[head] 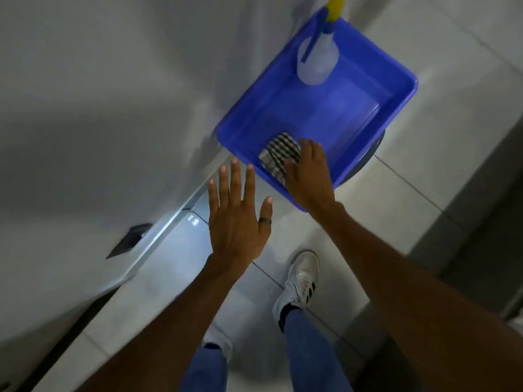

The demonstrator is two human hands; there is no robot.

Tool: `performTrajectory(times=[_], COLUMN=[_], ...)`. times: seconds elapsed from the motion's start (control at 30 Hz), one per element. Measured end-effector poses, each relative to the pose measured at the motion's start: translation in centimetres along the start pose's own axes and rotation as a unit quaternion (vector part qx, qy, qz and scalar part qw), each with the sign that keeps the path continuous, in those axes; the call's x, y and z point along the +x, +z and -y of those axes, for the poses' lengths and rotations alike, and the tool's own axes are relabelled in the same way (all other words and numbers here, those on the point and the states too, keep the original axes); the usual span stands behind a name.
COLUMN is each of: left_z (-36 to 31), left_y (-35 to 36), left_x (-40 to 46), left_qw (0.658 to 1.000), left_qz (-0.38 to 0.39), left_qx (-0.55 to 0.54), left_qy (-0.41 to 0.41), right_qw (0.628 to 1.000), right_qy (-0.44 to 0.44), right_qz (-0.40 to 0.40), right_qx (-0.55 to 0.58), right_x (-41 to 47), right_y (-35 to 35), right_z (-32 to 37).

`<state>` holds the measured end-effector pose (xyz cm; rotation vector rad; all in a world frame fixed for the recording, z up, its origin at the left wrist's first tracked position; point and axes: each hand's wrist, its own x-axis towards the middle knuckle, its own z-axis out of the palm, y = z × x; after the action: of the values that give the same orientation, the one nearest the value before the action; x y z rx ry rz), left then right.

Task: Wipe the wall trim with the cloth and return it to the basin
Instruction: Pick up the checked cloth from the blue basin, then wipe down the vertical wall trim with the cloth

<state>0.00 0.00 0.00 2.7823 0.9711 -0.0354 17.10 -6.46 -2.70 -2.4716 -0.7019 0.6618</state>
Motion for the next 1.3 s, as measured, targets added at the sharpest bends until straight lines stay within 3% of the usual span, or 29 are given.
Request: performTrajectory(times=[0.23,0.33,0.6,0.77,1.0,1.17,1.3], left_z=[2.3,4.7,11.7,17.2,21.3,22.4,22.0], left_y=[2.5,1.0,-1.7,0.0,7.3,11.7,14.4], left_x=[-0.3,-1.6,-6.2,-7.5,-3.6,3.3,6.6], left_qw=[0.998,0.996,0.989,0.980,0.955,0.898,0.846], left_qz=[0.038,0.025,0.029,0.002,-0.108,-0.144,-0.138], left_qx=[0.011,0.028,0.079,0.134,0.181,0.292,0.404], left_qy=[0.057,0.077,0.125,0.150,0.207,0.295,0.320], right_qw=[0.987,0.990,0.986,0.949,0.874,0.868,0.817], right_qy=[0.047,0.090,0.019,0.060,0.200,0.182,0.196], right_qz=[0.048,0.075,-0.098,-0.146,-0.187,-0.201,-0.256], right_qx=[-0.147,-0.083,0.131,0.275,0.401,0.415,0.478], right_x=[4.7,4.9,-2.7,-8.5,-7.9,-3.2,-0.1], right_y=[1.8,0.8,0.9,8.9,27.4,35.9,39.5], right_z=[-1.7,-0.4,8.0,10.0,3.8,-0.2,-1.3])
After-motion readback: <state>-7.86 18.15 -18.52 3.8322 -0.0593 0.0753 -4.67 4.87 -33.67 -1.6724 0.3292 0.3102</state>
